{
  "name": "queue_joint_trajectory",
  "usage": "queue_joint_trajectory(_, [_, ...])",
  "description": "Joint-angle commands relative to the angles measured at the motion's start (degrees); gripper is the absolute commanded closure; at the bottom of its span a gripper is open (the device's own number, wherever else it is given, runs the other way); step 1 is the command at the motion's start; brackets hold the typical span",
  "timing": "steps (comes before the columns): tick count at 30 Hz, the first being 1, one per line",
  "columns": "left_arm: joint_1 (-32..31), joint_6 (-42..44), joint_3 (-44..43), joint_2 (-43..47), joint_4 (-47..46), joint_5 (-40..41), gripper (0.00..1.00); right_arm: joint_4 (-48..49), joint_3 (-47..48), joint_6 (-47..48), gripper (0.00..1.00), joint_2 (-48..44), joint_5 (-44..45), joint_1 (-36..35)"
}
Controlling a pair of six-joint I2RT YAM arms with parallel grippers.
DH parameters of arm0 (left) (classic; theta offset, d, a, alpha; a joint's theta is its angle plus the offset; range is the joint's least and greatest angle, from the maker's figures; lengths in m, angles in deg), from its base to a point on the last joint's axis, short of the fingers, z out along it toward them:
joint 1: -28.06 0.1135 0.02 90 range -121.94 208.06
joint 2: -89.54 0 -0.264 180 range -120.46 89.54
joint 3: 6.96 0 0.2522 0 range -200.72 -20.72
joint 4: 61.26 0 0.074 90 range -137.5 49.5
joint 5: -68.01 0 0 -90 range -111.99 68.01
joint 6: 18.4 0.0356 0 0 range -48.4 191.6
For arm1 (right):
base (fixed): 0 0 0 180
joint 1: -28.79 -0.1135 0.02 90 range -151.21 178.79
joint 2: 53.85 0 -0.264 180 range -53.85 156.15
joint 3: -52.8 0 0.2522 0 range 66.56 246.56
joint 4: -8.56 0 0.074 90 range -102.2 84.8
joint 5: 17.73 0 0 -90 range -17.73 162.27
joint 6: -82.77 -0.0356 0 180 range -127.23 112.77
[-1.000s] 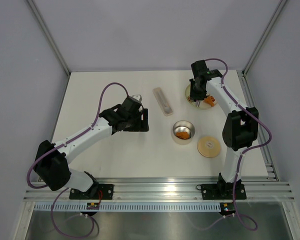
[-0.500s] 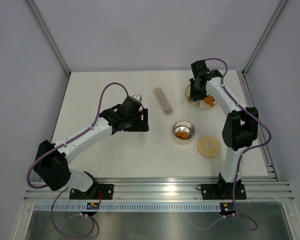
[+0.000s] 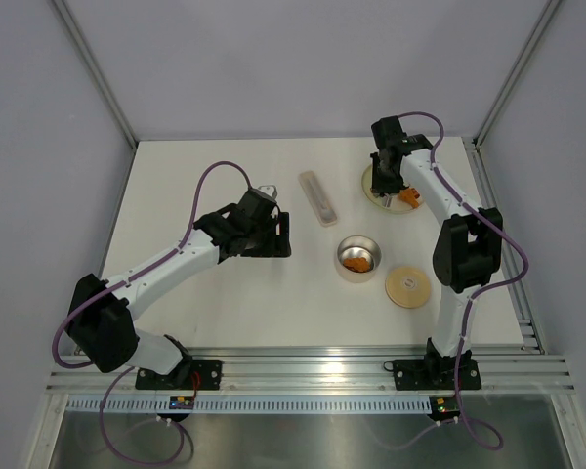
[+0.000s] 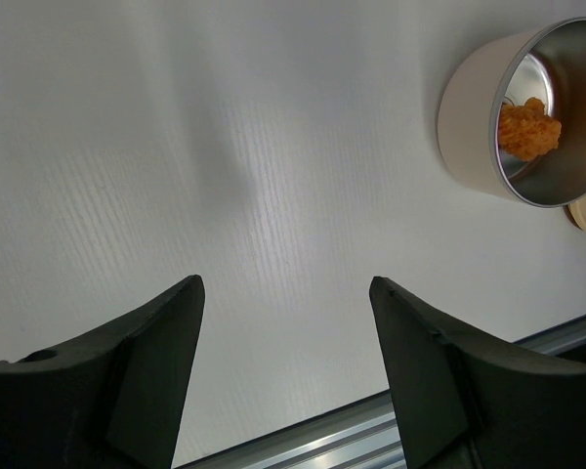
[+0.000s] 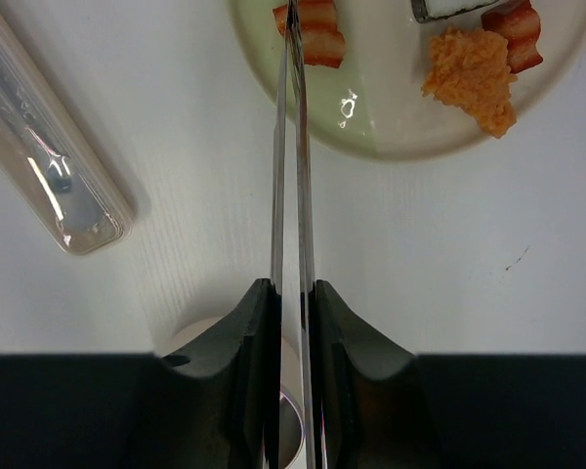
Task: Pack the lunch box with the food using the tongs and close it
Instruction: Pick up the fake food from the plate.
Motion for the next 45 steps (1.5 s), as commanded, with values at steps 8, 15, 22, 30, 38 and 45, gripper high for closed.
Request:
queue_joint_trajectory(8, [0.2,-0.2,-0.8,0.0,-1.8,-1.5,0.28,2.8,-0.5,3.8,0.62,-5.8,1.7,-0.4])
queue_joint_trajectory(15, [0.2,-0.3,-0.4,0.3,-1.8,-1.4,0.28,4.9,-3.8,8.5,0.45,-7.3,0.0,0.4])
queue_joint_trajectory(22, [0.3,-0.2,-0.7,0.1,-1.8,-1.6,0.28,5.3,-4.5,11.6,0.45,-7.4,-1.9,0.5])
queue_joint_trajectory(30, [0.3,-0.5,0.0,0.5,-1.7,-1.2,0.28,6.5,-5.6,12.9,0.45,-7.1,0.0,0.8])
queue_joint_trajectory(38, [0.2,-0.6,-0.1,0.5,-1.7,-1.3,0.28,6.5,-5.0,13.0,0.45,-5.7,0.5,1.2])
queue_joint_trajectory(45, [0.3,-0.7,0.6,1.1,-1.5,-0.7,0.28,6.8,-5.3,13.0,0.45,-4.8,-1.1,2.4])
